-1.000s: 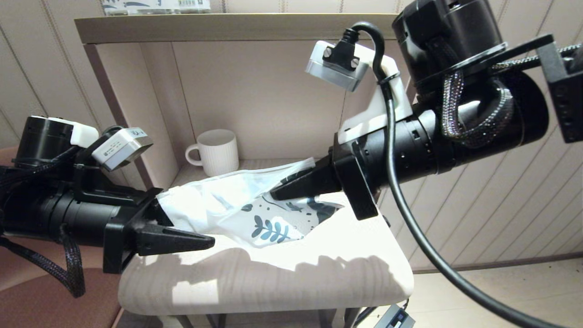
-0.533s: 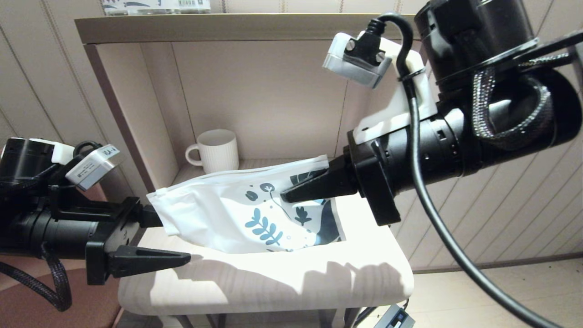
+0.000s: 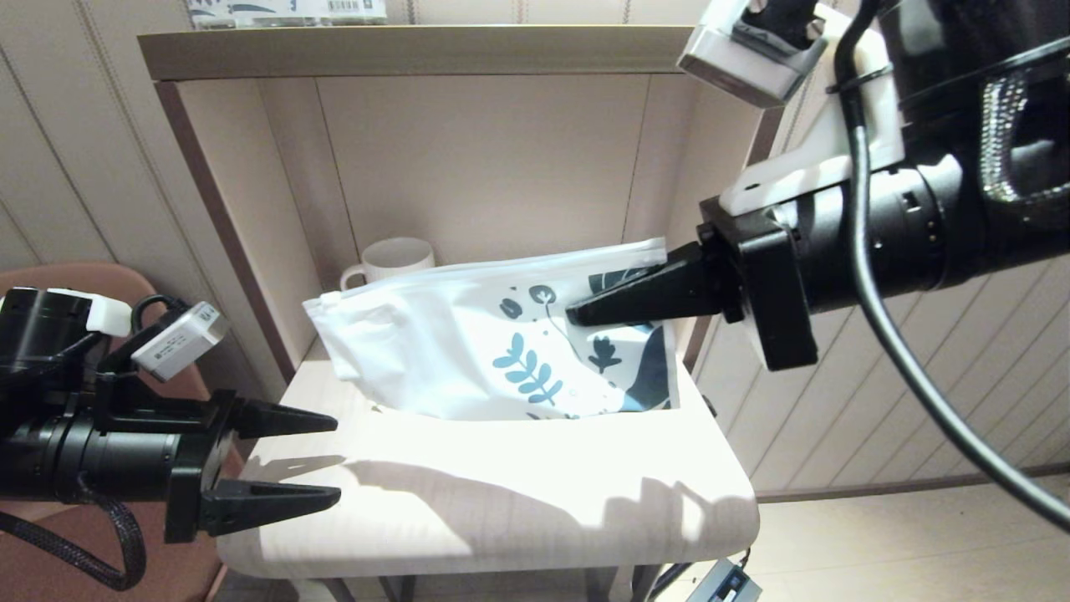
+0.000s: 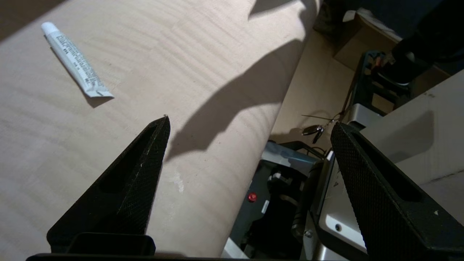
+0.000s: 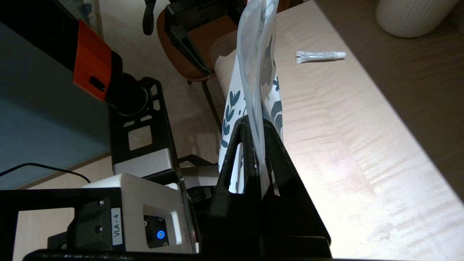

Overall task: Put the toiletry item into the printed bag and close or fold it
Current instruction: Pick up the toothpaste

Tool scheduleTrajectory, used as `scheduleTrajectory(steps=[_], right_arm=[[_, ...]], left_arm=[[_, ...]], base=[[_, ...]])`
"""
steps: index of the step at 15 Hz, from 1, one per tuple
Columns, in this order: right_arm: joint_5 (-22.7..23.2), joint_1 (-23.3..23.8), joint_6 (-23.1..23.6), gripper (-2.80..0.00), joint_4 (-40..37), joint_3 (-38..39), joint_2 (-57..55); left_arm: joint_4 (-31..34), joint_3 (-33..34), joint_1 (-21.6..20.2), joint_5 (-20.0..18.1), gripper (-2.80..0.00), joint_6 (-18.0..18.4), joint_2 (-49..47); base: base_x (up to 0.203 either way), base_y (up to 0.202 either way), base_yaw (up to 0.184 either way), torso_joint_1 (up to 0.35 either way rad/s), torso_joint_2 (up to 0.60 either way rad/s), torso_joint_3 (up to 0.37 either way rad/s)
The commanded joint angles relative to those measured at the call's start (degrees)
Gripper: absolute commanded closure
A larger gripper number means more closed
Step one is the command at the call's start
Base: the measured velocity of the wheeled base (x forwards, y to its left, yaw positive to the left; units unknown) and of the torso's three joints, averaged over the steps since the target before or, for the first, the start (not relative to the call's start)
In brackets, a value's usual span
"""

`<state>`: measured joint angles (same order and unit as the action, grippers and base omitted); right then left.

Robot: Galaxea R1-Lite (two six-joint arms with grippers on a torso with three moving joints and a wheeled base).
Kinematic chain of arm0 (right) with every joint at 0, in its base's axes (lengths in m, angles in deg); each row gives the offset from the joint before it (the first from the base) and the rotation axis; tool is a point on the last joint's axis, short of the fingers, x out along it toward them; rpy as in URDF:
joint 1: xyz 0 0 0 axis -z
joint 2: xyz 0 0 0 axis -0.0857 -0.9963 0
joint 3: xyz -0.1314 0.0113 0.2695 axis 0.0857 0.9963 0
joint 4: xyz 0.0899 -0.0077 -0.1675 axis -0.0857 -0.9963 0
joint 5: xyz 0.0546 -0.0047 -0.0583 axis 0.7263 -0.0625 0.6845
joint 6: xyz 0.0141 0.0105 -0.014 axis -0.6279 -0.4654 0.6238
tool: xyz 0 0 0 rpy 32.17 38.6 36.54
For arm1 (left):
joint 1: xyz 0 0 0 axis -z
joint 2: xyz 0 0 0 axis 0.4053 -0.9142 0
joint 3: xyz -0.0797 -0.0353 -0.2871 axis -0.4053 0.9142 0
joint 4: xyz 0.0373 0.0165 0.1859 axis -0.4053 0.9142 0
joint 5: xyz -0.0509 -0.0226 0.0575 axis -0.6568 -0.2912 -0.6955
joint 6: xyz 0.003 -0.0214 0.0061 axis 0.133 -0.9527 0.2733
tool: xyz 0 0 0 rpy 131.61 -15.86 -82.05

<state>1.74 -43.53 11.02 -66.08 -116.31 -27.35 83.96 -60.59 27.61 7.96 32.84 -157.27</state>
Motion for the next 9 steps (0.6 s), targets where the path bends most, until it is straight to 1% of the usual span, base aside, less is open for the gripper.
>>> scheduleTrajectory(steps=[1, 3, 4, 7, 9], right_arm=[[0.23, 1.87, -0.05, 0.0, -0.12, 0.08, 1.91], [0.23, 2.58, -0.15, 0.0, -0.21, 0.16, 2.91], [0.23, 2.67, -0.15, 0.0, -0.21, 0.16, 3.38], [0.23, 2.67, -0.15, 0.0, -0.2, 0.87, 4.22], [0.23, 2.67, -0.06, 0.0, -0.12, 0.86, 4.35]], left_arm=[[0.0, -0.65, 0.0, 0.25, -2.8, 0.13, -1.49], [0.04, -2.61, 0.15, 0.92, -2.8, -0.16, -2.69], [0.08, -3.72, 0.33, 1.02, 0.0, -0.57, -2.97], [0.09, -6.19, 1.15, 1.1, 0.0, -0.93, -5.49], [0.05, -6.98, 1.86, 2.2, 0.0, -1.02, -7.05]], base=[[0.0, 0.0, 0.0, 0.0, 0.0, 0.0], [0.0, 0.0, 0.0, 0.0, 0.0, 0.0], [0.0, 0.0, 0.0, 0.0, 0.0, 0.0], [0.0, 0.0, 0.0, 0.0, 0.0, 0.0], [0.0, 0.0, 0.0, 0.0, 0.0, 0.0]])
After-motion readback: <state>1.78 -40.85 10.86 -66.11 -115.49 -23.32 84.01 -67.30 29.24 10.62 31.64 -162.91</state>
